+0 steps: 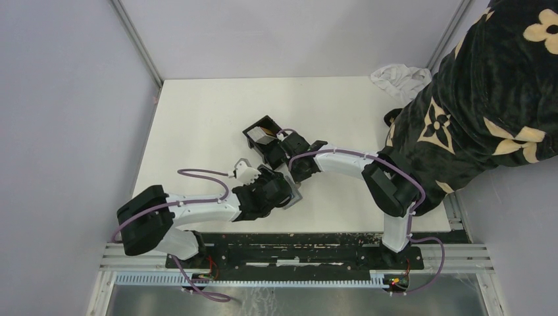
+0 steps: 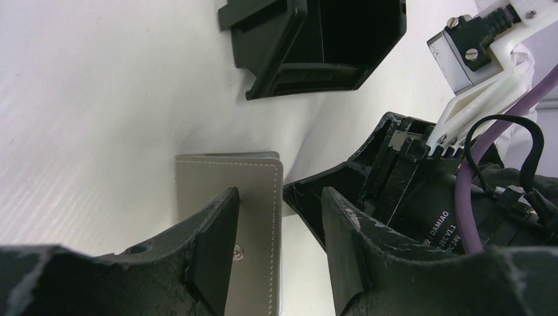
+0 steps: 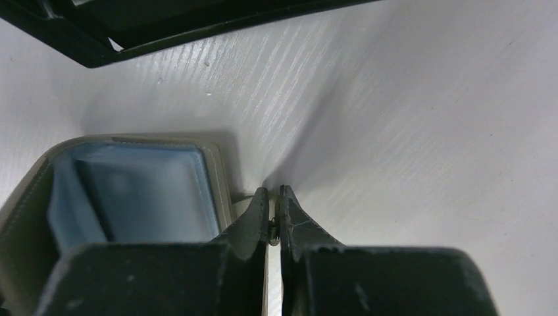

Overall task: Put the credit cards into the card holder
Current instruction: Adjust the card holder at the center of the board, then close the card holder at the center of the board.

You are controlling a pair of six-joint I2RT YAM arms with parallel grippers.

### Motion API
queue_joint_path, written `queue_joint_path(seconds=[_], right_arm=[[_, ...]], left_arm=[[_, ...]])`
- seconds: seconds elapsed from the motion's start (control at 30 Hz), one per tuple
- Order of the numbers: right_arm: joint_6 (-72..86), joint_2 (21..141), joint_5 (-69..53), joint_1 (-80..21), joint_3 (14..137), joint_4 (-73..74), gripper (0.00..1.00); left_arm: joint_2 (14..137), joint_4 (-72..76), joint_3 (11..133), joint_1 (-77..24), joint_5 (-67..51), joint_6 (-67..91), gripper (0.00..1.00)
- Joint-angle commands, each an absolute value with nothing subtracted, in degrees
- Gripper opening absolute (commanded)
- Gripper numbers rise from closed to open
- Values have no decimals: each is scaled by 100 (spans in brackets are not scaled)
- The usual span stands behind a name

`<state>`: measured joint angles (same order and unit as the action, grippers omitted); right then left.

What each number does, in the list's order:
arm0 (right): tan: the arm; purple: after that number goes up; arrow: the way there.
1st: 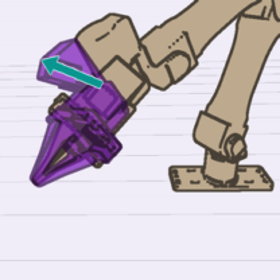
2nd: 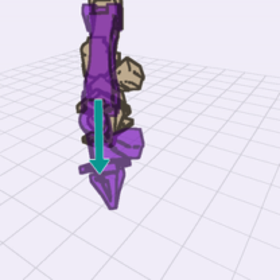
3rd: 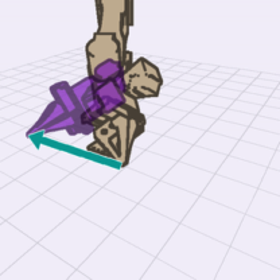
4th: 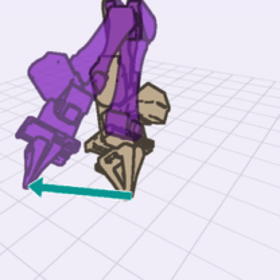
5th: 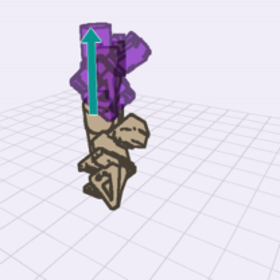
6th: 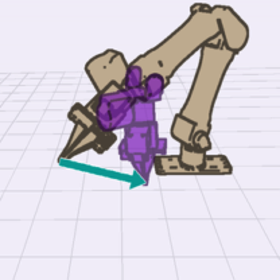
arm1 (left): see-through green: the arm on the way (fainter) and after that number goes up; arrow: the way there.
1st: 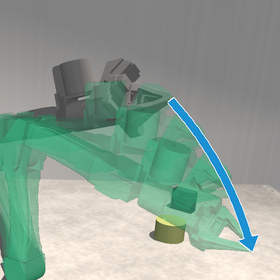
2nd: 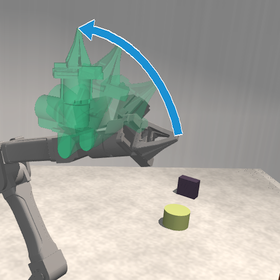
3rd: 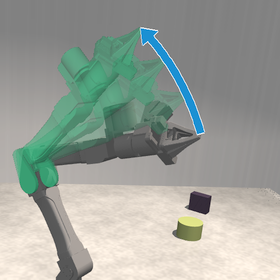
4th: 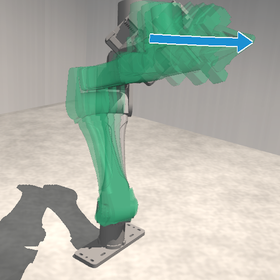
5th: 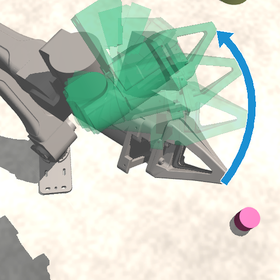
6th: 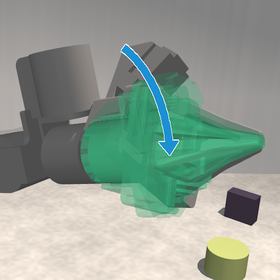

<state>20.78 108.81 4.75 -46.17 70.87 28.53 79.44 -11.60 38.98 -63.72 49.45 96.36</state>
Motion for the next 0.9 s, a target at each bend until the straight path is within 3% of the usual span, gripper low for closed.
queue_joint_path(seconds=[0.0,0.6,0.87], right_arm=[[2241,10742,186,-4712,6905,2911,1],[2641,10362,114,-4361,6315,2745,3],[2733,10186,79,-4231,6143,2672,26]], left_arm=[[8201,-691,4228,-6387,5169,9147,57],[9033,-305,4224,-6357,4728,9413,58],[9264,-260,4122,-6362,4408,9672,58]])
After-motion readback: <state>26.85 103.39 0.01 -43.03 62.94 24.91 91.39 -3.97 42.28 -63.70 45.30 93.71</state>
